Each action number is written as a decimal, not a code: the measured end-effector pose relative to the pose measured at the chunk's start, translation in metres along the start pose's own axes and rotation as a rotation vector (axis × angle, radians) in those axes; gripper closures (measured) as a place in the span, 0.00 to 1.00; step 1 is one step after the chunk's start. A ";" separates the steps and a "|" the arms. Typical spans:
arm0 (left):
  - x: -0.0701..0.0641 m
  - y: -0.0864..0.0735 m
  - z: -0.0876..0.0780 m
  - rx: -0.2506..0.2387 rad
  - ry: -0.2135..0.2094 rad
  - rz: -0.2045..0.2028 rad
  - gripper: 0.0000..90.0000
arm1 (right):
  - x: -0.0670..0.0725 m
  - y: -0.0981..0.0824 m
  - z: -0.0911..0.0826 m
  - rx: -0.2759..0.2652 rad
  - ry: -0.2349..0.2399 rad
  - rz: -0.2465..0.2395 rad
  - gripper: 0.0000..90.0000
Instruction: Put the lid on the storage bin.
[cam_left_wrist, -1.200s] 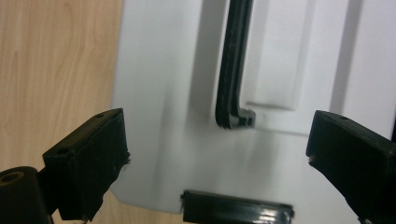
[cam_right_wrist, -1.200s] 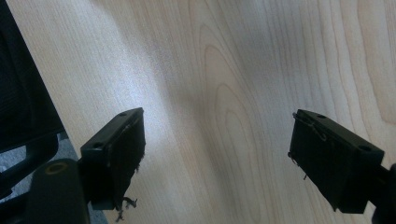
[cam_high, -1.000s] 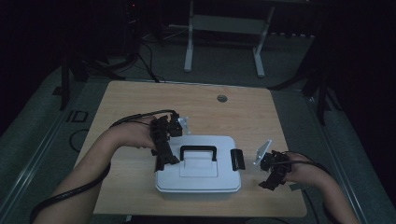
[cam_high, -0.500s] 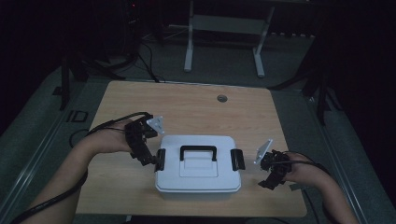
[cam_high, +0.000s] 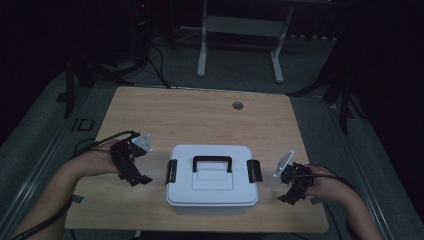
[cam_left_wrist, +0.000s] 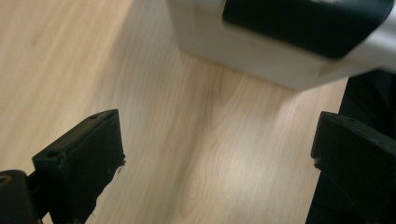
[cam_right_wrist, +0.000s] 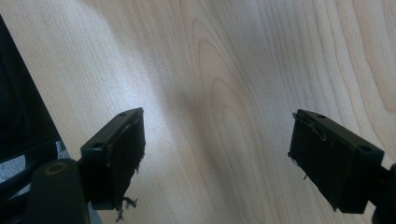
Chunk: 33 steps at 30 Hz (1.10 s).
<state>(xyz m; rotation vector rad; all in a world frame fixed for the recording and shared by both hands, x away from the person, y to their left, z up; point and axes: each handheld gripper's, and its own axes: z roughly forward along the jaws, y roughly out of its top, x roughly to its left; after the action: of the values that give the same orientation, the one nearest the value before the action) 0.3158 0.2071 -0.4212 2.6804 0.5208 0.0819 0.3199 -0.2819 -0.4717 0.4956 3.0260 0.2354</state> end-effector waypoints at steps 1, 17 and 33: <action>0.000 -0.005 0.001 0.002 -0.001 -0.003 0.02 | 0.000 -0.001 0.000 -0.002 -0.001 0.002 0.20; -0.003 -0.060 0.025 -0.025 -0.001 -0.084 0.02 | -0.001 -0.008 0.001 -0.025 -0.001 0.032 0.20; -0.017 -0.082 0.045 -0.018 0.031 -0.096 0.02 | -0.002 -0.018 0.008 -0.055 -0.003 0.060 0.20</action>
<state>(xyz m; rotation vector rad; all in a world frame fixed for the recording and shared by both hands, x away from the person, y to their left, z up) 0.2775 0.2534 -0.4954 2.6353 0.6542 0.1000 0.3165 -0.2985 -0.4828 0.5821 2.9953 0.3195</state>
